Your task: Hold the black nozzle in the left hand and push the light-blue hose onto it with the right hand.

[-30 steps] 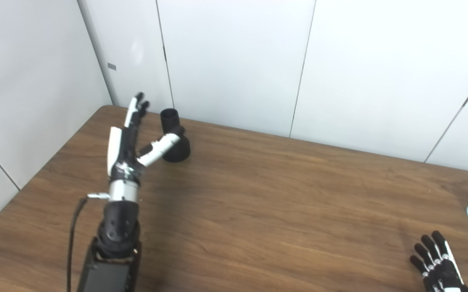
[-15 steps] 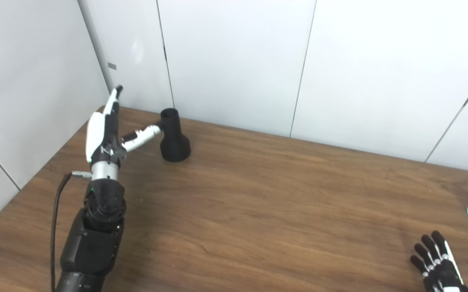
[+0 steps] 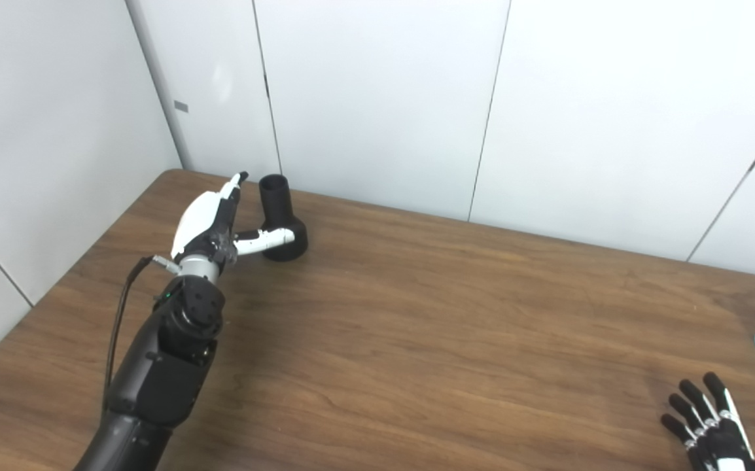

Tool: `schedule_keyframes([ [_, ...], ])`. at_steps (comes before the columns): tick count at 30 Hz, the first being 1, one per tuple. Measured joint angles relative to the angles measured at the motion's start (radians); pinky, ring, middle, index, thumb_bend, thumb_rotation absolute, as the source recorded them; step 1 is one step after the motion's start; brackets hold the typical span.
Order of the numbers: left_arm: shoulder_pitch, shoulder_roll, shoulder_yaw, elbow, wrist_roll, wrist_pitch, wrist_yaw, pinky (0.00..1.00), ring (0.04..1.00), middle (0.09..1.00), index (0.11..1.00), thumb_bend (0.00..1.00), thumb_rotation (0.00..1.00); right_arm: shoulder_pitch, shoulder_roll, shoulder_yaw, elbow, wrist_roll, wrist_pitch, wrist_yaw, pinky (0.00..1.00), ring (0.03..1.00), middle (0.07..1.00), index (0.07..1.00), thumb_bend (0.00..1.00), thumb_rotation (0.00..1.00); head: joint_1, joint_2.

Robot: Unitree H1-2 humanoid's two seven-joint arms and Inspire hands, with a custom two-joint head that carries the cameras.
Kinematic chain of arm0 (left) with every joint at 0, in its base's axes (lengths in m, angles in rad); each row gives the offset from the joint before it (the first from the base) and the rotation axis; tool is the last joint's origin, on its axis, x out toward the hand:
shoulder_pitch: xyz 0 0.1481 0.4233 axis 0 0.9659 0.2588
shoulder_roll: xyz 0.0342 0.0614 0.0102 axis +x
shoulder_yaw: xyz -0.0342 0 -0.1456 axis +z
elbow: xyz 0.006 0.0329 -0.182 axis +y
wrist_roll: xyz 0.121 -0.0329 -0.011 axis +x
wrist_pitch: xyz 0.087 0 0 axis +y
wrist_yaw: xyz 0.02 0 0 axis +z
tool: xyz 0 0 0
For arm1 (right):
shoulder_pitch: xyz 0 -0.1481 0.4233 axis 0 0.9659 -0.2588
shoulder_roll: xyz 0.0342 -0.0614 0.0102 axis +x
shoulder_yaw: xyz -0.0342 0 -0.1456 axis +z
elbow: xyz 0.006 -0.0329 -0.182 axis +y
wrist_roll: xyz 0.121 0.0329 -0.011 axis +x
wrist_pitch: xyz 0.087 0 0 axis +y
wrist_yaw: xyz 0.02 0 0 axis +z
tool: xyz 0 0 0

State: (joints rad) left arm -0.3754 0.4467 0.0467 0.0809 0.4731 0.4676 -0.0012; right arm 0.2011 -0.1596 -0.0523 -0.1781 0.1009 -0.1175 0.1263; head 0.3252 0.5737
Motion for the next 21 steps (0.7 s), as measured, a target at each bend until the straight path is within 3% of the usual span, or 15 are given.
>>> schedule_keyframes([
  [12, -0.047, -0.005, -0.035, 0.156, 0.027, -0.01, 0.069, 0.91, 0.949, 0.946, 0.948, 0.98, 0.46, 0.01, 0.0, 0.003, -0.009, -0.006, 0.01, -0.002, 0.87, 0.924, 0.927, 0.973, 0.56, 0.93, -0.003, 0.003],
  [21, -0.092, -0.002, -0.064, 0.259, 0.03, -0.029, 0.072, 0.93, 0.962, 0.949, 0.939, 0.99, 0.43, 0.011, 0.002, 0.007, -0.013, -0.011, 0.012, -0.006, 0.86, 0.922, 0.924, 0.968, 0.51, 0.94, -0.012, 0.005],
])
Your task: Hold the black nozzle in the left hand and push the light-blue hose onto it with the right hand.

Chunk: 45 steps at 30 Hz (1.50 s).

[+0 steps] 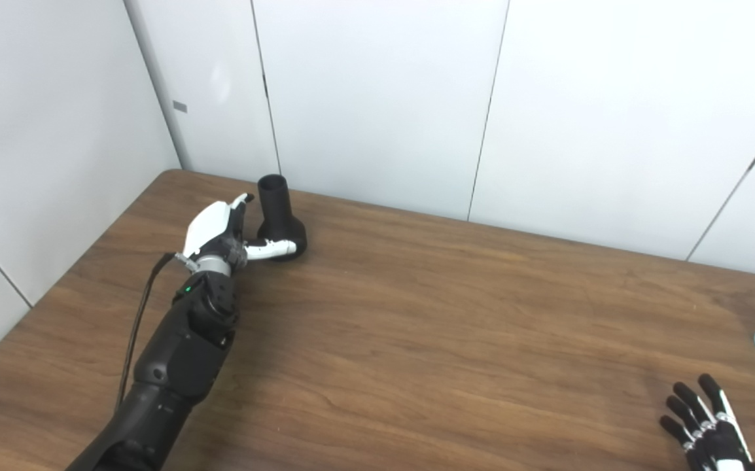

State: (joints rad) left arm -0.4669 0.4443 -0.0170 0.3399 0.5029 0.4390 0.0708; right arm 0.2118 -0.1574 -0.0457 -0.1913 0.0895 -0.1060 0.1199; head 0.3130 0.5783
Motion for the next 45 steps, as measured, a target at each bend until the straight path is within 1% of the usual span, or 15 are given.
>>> schedule_keyframes([
  [3, -0.007, 0.004, -0.002, 0.022, -0.002, -0.02, 0.001, 0.95, 0.957, 0.936, 0.933, 0.99, 0.43, 0.002, 0.005, 0.002, -0.006, -0.002, 0.011, -0.006, 0.87, 0.931, 0.928, 0.964, 0.5, 0.94, -0.006, 0.002],
  [6, -0.013, 0.004, -0.011, 0.031, -0.002, -0.027, 0.001, 0.94, 0.943, 0.925, 0.923, 0.98, 0.41, 0.003, 0.013, 0.002, -0.009, -0.002, 0.016, -0.013, 0.89, 0.936, 0.927, 0.958, 0.49, 0.94, -0.011, 0.003],
  [8, -0.017, 0.002, -0.016, 0.038, -0.004, -0.034, 0.002, 0.93, 0.949, 0.934, 0.92, 0.98, 0.4, 0.003, 0.013, 0.004, -0.009, -0.001, 0.016, -0.013, 0.9, 0.948, 0.932, 0.958, 0.47, 0.94, -0.014, 0.003],
  [13, -0.039, -0.003, -0.022, 0.062, -0.005, -0.043, 0.005, 0.93, 0.944, 0.932, 0.905, 0.97, 0.4, 0.005, 0.013, 0.007, -0.014, -0.007, 0.018, -0.014, 0.89, 0.942, 0.928, 0.956, 0.43, 0.96, -0.015, 0.003],
  [15, -0.048, -0.006, -0.022, 0.072, -0.005, -0.043, 0.008, 0.92, 0.942, 0.931, 0.901, 0.96, 0.4, 0.005, 0.013, 0.008, -0.015, -0.011, 0.019, -0.014, 0.89, 0.941, 0.927, 0.957, 0.42, 0.96, -0.015, 0.003],
  [16, -0.05, -0.009, -0.023, 0.072, -0.005, -0.043, 0.009, 0.89, 0.934, 0.925, 0.897, 0.95, 0.39, 0.005, 0.013, 0.008, -0.015, -0.011, 0.019, -0.014, 0.89, 0.941, 0.927, 0.957, 0.42, 0.96, -0.017, 0.005],
  [20, -0.057, -0.015, -0.034, 0.078, -0.001, -0.044, 0.017, 0.85, 0.921, 0.91, 0.889, 0.97, 0.4, 0.006, 0.013, 0.008, -0.016, -0.015, 0.02, -0.015, 0.87, 0.936, 0.926, 0.952, 0.42, 0.96, -0.017, 0.006],
  [23, -0.066, -0.014, -0.035, 0.087, -0.001, -0.047, 0.03, 0.82, 0.899, 0.888, 0.877, 0.97, 0.37, 0.006, 0.013, 0.008, -0.017, -0.018, 0.02, -0.018, 0.88, 0.942, 0.93, 0.958, 0.4, 0.96, -0.018, 0.006],
  [27, -0.075, -0.014, -0.042, 0.107, 0.001, -0.054, 0.044, 0.8, 0.883, 0.881, 0.865, 0.96, 0.36, 0.008, 0.013, 0.01, -0.023, -0.019, 0.026, -0.02, 0.88, 0.943, 0.933, 0.961, 0.41, 0.96, -0.02, 0.006],
  [30, -0.076, -0.014, -0.042, 0.109, 0.0, -0.058, 0.049, 0.78, 0.886, 0.883, 0.848, 0.94, 0.33, 0.008, 0.013, 0.01, -0.024, -0.016, 0.028, -0.02, 0.9, 0.949, 0.931, 0.959, 0.4, 0.96, -0.018, 0.011],
  [33, -0.076, -0.013, -0.042, 0.109, -0.001, -0.058, 0.05, 0.77, 0.89, 0.891, 0.839, 0.92, 0.32, 0.012, 0.013, 0.011, -0.028, -0.015, 0.03, -0.02, 0.88, 0.936, 0.921, 0.95, 0.39, 0.95, -0.018, 0.011],
  [35, -0.076, -0.012, -0.043, 0.109, 0.0, -0.058, 0.05, 0.76, 0.891, 0.895, 0.833, 0.91, 0.31, 0.012, 0.013, 0.011, -0.03, -0.016, 0.033, -0.02, 0.89, 0.935, 0.921, 0.948, 0.39, 0.94, -0.018, 0.012],
  [37, -0.076, -0.01, -0.046, 0.109, 0.0, -0.058, 0.049, 0.75, 0.887, 0.897, 0.828, 0.88, 0.26, 0.013, 0.013, 0.011, -0.033, -0.016, 0.037, -0.02, 0.89, 0.936, 0.919, 0.95, 0.4, 0.94, -0.017, 0.015],
  [40, -0.077, -0.004, -0.047, 0.109, -0.003, -0.058, 0.038, 0.7, 0.842, 0.872, 0.827, 0.85, 0.24, 0.013, 0.01, 0.012, -0.035, -0.018, 0.039, -0.02, 0.91, 0.943, 0.918, 0.947, 0.39, 0.95, -0.018, 0.017],
  [45, -0.096, 0.013, -0.073, 0.128, 0.003, -0.052, 0.011, 0.7, 0.83, 0.85, 0.815, 0.84, 0.21, 0.015, 0.003, 0.019, -0.039, -0.037, 0.038, -0.019, 0.93, 0.937, 0.903, 0.937, 0.41, 0.95, -0.018, 0.021],
])
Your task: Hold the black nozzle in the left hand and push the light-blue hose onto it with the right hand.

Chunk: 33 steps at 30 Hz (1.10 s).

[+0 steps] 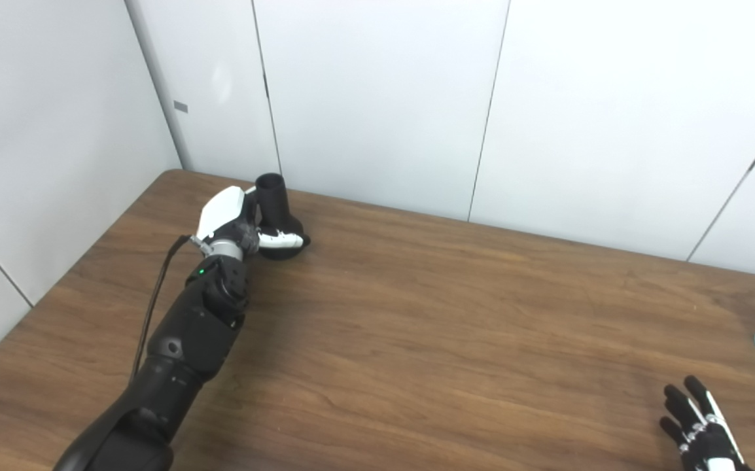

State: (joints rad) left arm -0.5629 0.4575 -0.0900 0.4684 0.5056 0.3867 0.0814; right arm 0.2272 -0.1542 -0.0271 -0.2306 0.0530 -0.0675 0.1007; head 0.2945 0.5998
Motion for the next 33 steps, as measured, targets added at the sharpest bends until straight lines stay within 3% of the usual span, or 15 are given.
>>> schedule_keyframes([
  [9, -0.019, 0.043, -0.074, 0.035, 0.028, -0.009, -0.038, 0.7, 0.827, 0.844, 0.766, 0.84, 0.13, 0.0, -0.003, 0.006, -0.006, -0.002, 0.009, -0.001, 0.91, 0.929, 0.896, 0.946, 0.42, 0.94, -0.009, -0.002],
  [15, -0.037, 0.055, -0.099, 0.052, 0.037, -0.006, -0.057, 0.68, 0.801, 0.819, 0.761, 0.86, 0.14, 0.0, -0.003, 0.007, -0.006, -0.002, 0.009, -0.002, 0.92, 0.913, 0.877, 0.939, 0.41, 0.94, -0.009, 0.0],
  [24, -0.042, 0.059, -0.125, 0.081, 0.072, -0.044, -0.029, 0.64, 0.761, 0.774, 0.717, 0.86, 0.13, 0.001, -0.003, 0.006, -0.009, -0.001, 0.015, -0.002, 0.91, 0.904, 0.863, 0.94, 0.42, 0.93, -0.009, 0.003],
  [28, -0.038, 0.057, -0.112, 0.091, 0.068, -0.06, -0.009, 0.61, 0.707, 0.721, 0.675, 0.83, 0.04, 0.001, -0.003, 0.006, -0.009, -0.002, 0.015, -0.003, 0.9, 0.897, 0.857, 0.933, 0.43, 0.93, -0.008, 0.005],
  [29, -0.037, 0.053, -0.102, 0.091, 0.062, -0.065, -0.004, 0.6, 0.69, 0.708, 0.664, 0.82, 0.02, 0.001, -0.003, 0.006, -0.009, -0.002, 0.015, -0.003, 0.9, 0.898, 0.857, 0.933, 0.43, 0.93, -0.008, 0.005],
  [31, -0.033, 0.041, -0.064, 0.09, 0.034, -0.085, 0.011, 0.53, 0.581, 0.56, 0.528, 0.58, 0.01, 0.001, -0.003, 0.006, -0.009, -0.001, 0.014, -0.003, 0.9, 0.902, 0.861, 0.936, 0.43, 0.93, -0.006, 0.006],
  [33, -0.022, 0.029, -0.026, 0.091, 0.004, -0.111, 0.039, 0.5, 0.544, 0.511, 0.499, 0.54, 0.0, 0.0, -0.003, 0.006, -0.009, 0.0, 0.012, -0.003, 0.89, 0.901, 0.865, 0.935, 0.42, 0.92, -0.006, 0.008],
])
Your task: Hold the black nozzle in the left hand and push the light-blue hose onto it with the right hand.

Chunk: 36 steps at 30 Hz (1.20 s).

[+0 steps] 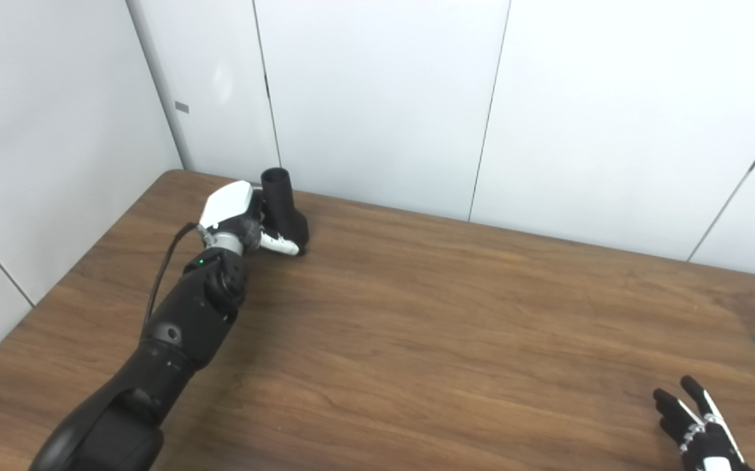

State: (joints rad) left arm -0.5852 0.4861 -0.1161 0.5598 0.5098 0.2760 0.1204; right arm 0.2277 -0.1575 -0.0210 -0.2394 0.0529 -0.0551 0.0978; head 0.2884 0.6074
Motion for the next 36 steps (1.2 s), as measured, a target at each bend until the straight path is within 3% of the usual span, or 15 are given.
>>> schedule_keyframes([
  [6, 0.026, -0.019, 0.027, 0.01, -0.018, -0.065, 0.054, 0.5, 0.477, 0.49, 0.485, 0.5, 0.0, 0.0, 0.0, -0.006, 0.0, 0.009, 0.004, -0.001, 0.87, 0.908, 0.887, 0.944, 0.42, 0.93, 0.002, 0.0],
  [19, 0.052, -0.04, 0.032, -0.037, -0.015, -0.046, 0.073, 0.48, 0.461, 0.493, 0.482, 0.5, 0.0, 0.0, 0.0, -0.009, 0.005, 0.02, -0.002, -0.001, 0.89, 0.915, 0.896, 0.936, 0.44, 0.93, -0.023, 0.008],
  [29, 0.127, -0.06, 0.032, -0.155, -0.003, -0.055, 0.086, 0.46, 0.423, 0.49, 0.507, 0.5, 0.0, -0.003, 0.0, -0.007, 0.026, 0.02, -0.032, -0.001, 0.88, 0.918, 0.903, 0.94, 0.45, 0.93, -0.058, 0.011],
  [36, 0.203, -0.074, -0.03, -0.284, 0.069, -0.121, 0.109, 0.37, 0.368, 0.447, 0.517, 0.5, 0.0, -0.004, 0.003, -0.002, 0.028, 0.015, -0.032, -0.003, 0.87, 0.921, 0.905, 0.945, 0.43, 0.93, -0.081, 0.009],
])
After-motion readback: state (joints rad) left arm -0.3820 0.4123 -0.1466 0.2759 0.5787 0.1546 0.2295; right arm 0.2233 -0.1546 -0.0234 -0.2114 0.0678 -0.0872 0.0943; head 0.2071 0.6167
